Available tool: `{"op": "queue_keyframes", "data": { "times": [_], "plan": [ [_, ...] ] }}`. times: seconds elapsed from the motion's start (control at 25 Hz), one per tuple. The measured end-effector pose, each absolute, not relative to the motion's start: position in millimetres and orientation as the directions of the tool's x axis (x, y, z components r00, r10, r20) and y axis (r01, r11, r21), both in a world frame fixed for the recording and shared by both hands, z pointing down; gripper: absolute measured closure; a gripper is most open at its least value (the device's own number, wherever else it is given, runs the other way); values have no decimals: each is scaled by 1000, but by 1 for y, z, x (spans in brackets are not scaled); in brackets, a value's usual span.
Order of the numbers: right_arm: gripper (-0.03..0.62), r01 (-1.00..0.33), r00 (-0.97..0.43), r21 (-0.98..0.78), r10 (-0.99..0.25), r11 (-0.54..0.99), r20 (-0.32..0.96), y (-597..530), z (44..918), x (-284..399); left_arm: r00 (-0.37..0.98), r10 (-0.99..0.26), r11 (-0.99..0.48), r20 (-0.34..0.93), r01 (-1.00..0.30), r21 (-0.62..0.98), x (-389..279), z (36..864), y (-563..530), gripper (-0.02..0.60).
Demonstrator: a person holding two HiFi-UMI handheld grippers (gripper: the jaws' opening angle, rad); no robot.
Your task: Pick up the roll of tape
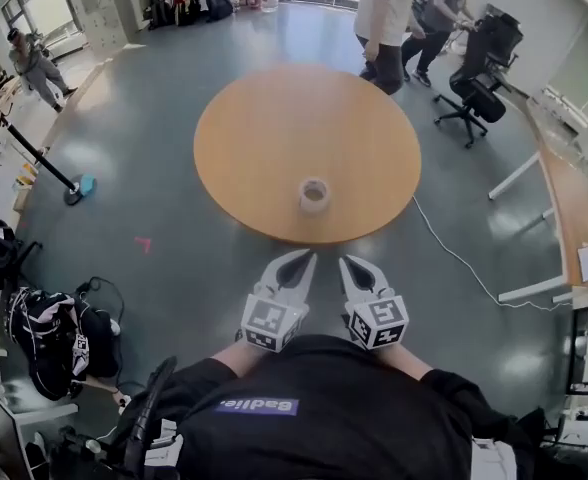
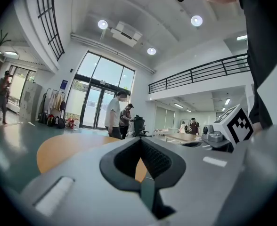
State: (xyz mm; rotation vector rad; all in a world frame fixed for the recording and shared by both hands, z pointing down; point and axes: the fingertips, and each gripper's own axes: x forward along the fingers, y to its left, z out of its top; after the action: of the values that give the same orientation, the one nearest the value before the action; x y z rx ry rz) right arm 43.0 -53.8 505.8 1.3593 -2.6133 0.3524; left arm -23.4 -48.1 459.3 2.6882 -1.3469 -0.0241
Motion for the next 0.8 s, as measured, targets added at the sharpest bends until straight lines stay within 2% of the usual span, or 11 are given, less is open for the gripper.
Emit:
{"op": "queue_keyframes", "data": {
  "times": [0.28, 0.8],
  "plan": [
    [588, -830, -553, -111, -783, 546, 286, -126, 495, -38, 586, -809, -576, 33, -804, 150, -115, 450, -133, 566],
    [588, -832, -555, -197, -769, 519, 317, -206, 503, 3, 569, -818, -557, 88, -821, 127, -83, 440, -189, 566]
  ]
}}
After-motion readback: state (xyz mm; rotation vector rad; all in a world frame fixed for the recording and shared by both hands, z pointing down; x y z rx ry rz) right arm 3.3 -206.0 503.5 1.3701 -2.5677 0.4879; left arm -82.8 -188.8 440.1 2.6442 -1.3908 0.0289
